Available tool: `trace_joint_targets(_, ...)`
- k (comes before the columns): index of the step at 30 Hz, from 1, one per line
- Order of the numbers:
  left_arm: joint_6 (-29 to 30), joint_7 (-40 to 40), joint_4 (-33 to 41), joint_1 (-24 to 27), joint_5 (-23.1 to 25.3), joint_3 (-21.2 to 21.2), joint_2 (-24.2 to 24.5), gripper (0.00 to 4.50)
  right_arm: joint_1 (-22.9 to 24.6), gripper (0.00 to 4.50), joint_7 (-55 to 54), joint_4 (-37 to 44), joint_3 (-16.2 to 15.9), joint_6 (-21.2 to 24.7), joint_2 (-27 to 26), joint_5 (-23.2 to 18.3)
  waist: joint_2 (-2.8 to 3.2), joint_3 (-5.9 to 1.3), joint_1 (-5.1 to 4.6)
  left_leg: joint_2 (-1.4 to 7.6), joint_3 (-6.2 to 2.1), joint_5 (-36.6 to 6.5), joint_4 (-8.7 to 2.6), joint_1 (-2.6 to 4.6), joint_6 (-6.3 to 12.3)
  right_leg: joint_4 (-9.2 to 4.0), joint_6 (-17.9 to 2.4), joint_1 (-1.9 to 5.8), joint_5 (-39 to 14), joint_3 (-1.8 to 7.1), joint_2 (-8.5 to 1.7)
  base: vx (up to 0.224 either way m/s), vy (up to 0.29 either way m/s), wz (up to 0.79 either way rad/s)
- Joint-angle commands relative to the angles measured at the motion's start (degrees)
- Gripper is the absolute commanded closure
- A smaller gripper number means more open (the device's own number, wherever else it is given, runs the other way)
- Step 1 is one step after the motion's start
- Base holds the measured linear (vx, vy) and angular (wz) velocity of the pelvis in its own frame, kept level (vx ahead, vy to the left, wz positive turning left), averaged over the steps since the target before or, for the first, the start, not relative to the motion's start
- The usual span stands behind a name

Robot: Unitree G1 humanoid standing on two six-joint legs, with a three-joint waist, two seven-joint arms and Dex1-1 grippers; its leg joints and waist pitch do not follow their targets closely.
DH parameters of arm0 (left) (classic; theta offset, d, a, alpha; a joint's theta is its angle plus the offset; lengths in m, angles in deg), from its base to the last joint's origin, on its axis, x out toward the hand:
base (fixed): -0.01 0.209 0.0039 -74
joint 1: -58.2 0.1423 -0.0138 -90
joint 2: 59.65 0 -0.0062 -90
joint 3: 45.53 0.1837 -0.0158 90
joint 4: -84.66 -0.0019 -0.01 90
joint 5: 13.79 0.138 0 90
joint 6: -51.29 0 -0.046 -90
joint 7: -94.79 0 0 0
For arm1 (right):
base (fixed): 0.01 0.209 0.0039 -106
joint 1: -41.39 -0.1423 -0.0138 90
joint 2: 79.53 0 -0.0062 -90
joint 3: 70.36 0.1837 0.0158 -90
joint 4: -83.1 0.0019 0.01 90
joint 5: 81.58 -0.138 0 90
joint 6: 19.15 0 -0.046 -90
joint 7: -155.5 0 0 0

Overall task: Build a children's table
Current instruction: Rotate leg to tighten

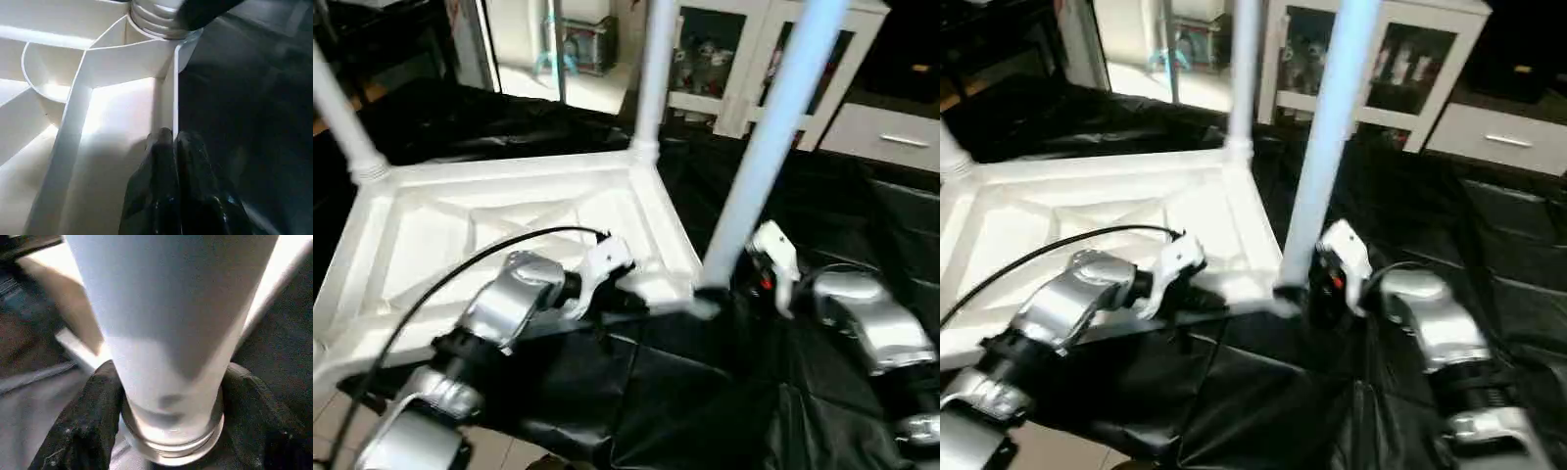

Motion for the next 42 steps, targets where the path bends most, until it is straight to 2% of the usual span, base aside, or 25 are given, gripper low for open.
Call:
trace_joint_targets(1,2.09,7.63,-3.89,-2.99,0.6,-1.44,-4.27,4.5,-1.82,1.89,-16.88,-1.73,3.9,5.11,-4.6,2.82,-0.2,-3.73,-0.3,4.23,-2.4,-14.51,-4.68,1.33,-0.63,-5.05,-12.22,1.85,-20.02,2.62,-4.7,0.0,0.0,0.0)
trace_joint_targets(3,2.23,10.73,-5.45,-3.87,1.12,-2.24,-5.38,4.5,-2.1,1.9,-21.19,-1.73,5.02,6.14,-6.49,3.11,-0.28,-3.8,-0.61,4.07,-2.6,-16.04,-4.75,1.46,-2.01,-5.26,-11.27,1.74,-22.15,2.47,-4.77,0.0,0.0,0.0)
trace_joint_targets(5,-1.66,21.31,-11.84,-7.29,1.77,-5.2,-9.42,4.5,-2.69,1.9,-34.0,-1.76,6.47,6.01,-13.44,5.29,0.06,-3.78,-0.62,3.96,-2.44,-16.4,-4.72,1.52,-2.12,-5.62,-10.5,1.49,-21.44,2.74,-4.78,0.0,0.0,0.0)
trace_joint_targets(6,-2.66,23.37,-13.32,-8.12,1.96,-5.58,-10.3,4.5,-2.83,1.9,-36.64,-1.8,6.32,5.61,-15.12,6.03,0.13,-3.8,-0.6,3.79,-2.33,-16.13,-4.71,1.55,-2.08,-5.74,-10.23,1.17,-21.3,2.8,-4.71,0.0,0.0,0.0)
trace_joint_targets(7,-3.55,25.25,-14.81,-9.0,2.0,-5.95,-11.35,4.5,-2.98,1.9,-39.27,-1.93,6.1,5.13,-17.04,6.63,-0.2,-4.0,-0.41,3.89,-2.48,-15.27,-4.76,1.54,-2.16,-5.41,-10.2,1.65,-19.84,2.71,-4.76,0.0,0.0,0.0)
trace_joint_targets(8,-4.29,26.71,-16.06,-9.74,2.04,-6.19,-12.27,4.5,-3.13,1.9,-41.47,-2.05,5.81,4.73,-18.72,7.14,0.03,-3.92,-0.09,3.85,-2.22,-14.23,-4.75,1.55,-1.62,-5.48,-10.0,1.37,-18.66,2.89,-4.77,0.0,0.0,0.0)
trace_joint_targets(9,-4.48,27.08,-16.35,-9.94,2.0,-6.38,-12.54,4.5,-3.16,1.9,-41.69,-2.04,5.48,4.69,-18.98,7.45,0.14,-3.99,0.09,3.88,-2.22,-14.0,-4.73,1.64,-1.51,-5.41,-10.06,1.43,-18.12,2.88,-4.85,0.0,0.0,0.0)
trace_joint_targets(11,-5.59,28.97,-18.01,-11.14,2.25,-7.11,-13.8,4.5,-3.46,1.91,-43.02,-2.06,4.4,5.18,-20.48,8.5,-0.15,-4.07,0.39,3.88,-2.12,-11.6,-4.75,1.16,-0.24,-4.96,-10.17,1.87,-15.07,2.87,-4.83,0.0,0.0,0.0)
trace_joint_targets(14,-6.75,30.54,-19.57,-12.31,3.07,-7.24,-14.29,4.5,-3.4,1.91,-44.36,-0.88,3.73,5.52,-21.47,9.19,-0.01,-4.13,0.62,3.82,-2.02,-10.19,-4.69,1.12,0.61,-4.78,-10.37,2.0,-13.2,2.85,-4.82,0.0,0.0,0.0)
trace_joint_targets(20,-7.8,29.97,-20.93,-11.99,3.03,-6.89,-13.12,4.5,-2.65,1.91,-41.04,2.08,4.61,3.72,-21.79,6.6,0.15,-4.02,0.53,3.96,-2.13,-11.57,-4.9,1.12,0.46,-4.94,-10.12,2.08,-14.37,2.82,-4.89,0.0,0.0,0.0)
trace_joint_targets(22,-7.85,29.47,-20.91,-11.75,3.12,-6.85,-12.79,4.5,-2.15,1.42,-39.71,3.99,5.03,3.5,-21.52,5.29,0.16,-4.01,0.59,4.01,-2.13,-12.27,-4.94,1.2,0.28,-5.01,-9.98,2.07,-14.99,2.88,-4.92,0.0,0.0,0.0)
trace_joint_targets(24,-8.13,28.77,-21.0,-11.51,3.4,-6.74,-12.29,4.5,-1.59,1.27,-38.92,5.96,5.59,3.38,-20.72,4.75,0.11,-3.9,0.52,3.98,-2.32,-12.51,-5.11,0.62,0.83,-4.93,-9.33,2.46,-14.62,2.87,-4.89,0.0,0.0,0.0)
trace_joint_targets(25,-8.39,28.04,-20.76,-11.23,3.54,-6.54,-11.89,4.5,-1.18,1.18,-38.33,7.19,5.81,3.57,-20.01,4.51,-0.04,-3.96,-0.12,3.97,-2.75,-12.24,-5.38,-0.05,0.8,-4.69,-8.62,2.98,-14.79,2.68,-4.97,0.0,0.0,0.0)
trace_joint_targets(26,-8.76,25.76,-19.8,-10.45,3.72,-5.84,-10.91,4.5,-0.42,1.09,-37.56,9.29,6.43,4.39,-18.62,4.21,-0.05,-3.98,-0.37,4.04,-2.96,-11.84,-5.51,-0.33,0.78,-4.71,-8.22,3.27,-14.96,2.6,-5.08,0.0,0.0,0.0)
trace_joint_targets(27,-8.89,24.57,-19.33,-10.09,3.75,-5.47,-10.45,4.5,-0.15,1.02,-37.28,10.06,6.82,4.81,-18.11,4.03,0.12,-4.16,-0.72,4.2,-2.69,-11.32,-5.14,0.64,0.74,-4.76,-9.13,2.34,-13.29,2.67,-4.93,0.0,0.0,0.0)
trace_joint_targets(28,-9.5,23.25,-18.65,-9.64,3.79,-5.01,-9.98,4.5,0.12,1.02,-36.72,10.7,6.92,5.08,-17.56,3.9,0.12,-4.16,-0.72,4.2,-2.69,-11.32,-5.14,0.64,0.74,-4.76,-9.13,2.34,-13.29,2.67,-4.93,0.0,0.0,0.0)
trace_joint_targets(29,-9.49,21.06,-17.45,-8.88,3.69,-4.36,-9.17,4.5,0.54,0.94,-35.42,11.71,7.01,5.68,-16.52,3.5,0.02,-4.08,-0.7,4.02,-2.37,-10.12,-4.89,0.64,1.32,-4.66,-10.85,2.47,-11.42,2.75,-4.9,0.0,0.0,0.0)
trace_joint_targets(30,-9.22,19.79,-16.73,-8.43,3.68,-3.91,-8.62,4.5,0.74,0.94,-34.79,12.19,7.07,5.98,-15.87,3.35,0.07,-4.1,-0.58,4.06,-2.29,-9.57,-4.84,0.65,1.5,-4.57,-11.21,2.44,-10.69,2.78,-4.95,0.0,0.0,0.0)
trace_joint_targets(31,-9.93,16.09,-14.88,-7.19,3.69,-2.52,-7.17,4.5,1.26,0.72,-32.69,13.32,7.14,6.69,-14.21,2.7,-0.01,-4.13,-0.57,4.04,-2.21,-8.78,-4.74,0.66,1.91,-4.41,-11.85,2.48,-9.58,2.75,-4.93,0.0,0.0,0.0)
trace_joint_targets(33,-10.07,10.24,-12.15,-5.25,2.42,-1.47,-5.22,4.5,1.95,0.64,-27.6,14.37,6.66,8.1,-10.76,1.47,0.12,-4.05,-0.36,4.23,-2.1,-8.15,-4.71,0.77,2.76,-4.25,-12.57,2.49,-8.65,2.76,-4.92,0.0,0.0,0.0)
trace_joint_targets(35,-9.77,8.5,-11.26,-4.51,1.92,-1.19,-4.44,4.5,2.41,0.53,-25.18,14.9,6.5,8.37,-9.26,1.08,0.17,-3.83,-0.32,4.13,-1.98,-9.71,-4.73,0.75,2.38,-4.58,-12.6,2.4,-11.13,2.74,-4.93,0.0,0.0,0.0)
trace_joint_targets(36,-10.75,4.08,-9.38,-3.04,0.93,-0.3,-2.51,4.5,3.42,0.34,-18.67,15.87,6.09,8.76,-5.43,-0.52,0.2,-3.77,-0.36,4.2,-2.0,-10.41,-4.79,0.78,2.21,-4.72,-12.3,2.29,-12.23,2.79,-4.97,0.0,0.0,0.0)
trace_joint_targets(37,-10.85,2.39,-8.6,-2.51,0.44,0.02,-1.76,4.5,3.85,0.29,-16.28,16.34,6.03,8.81,-3.81,-1.22,0.1,-3.81,-0.21,4.49,-2.22,-11.52,-4.89,0.8,1.95,-4.71,-12.0,2.61,-13.51,2.75,-5.17,0.0,0.0,0.0)
trace_joint_targets(40,-11.78,-0.56,-7.23,-1.77,-0.39,0.48,-0.74,4.5,4.66,0.13,-10.79,17.43,5.81,10.02,-1.02,-3.73,0.23,-3.7,-0.11,4.48,-2.14,-12.54,-4.97,0.92,1.44,-4.71,-12.19,2.28,-13.84,2.72,-4.94,0.0,0.0,0.0)
trace_joint_targets(42,-12.93,-5.46,-4.48,-0.63,-1.79,1.35,0.68,4.5,6.89,0.13,-1.39,18.91,3.36,9.31,4.27,-5.1,0.01,-3.74,0.07,4.48,-2.2,-12.54,-4.92,0.89,1.5,-4.69,-12.14,2.46,-14.13,2.69,-5.08,0.0,0.0,0.0)
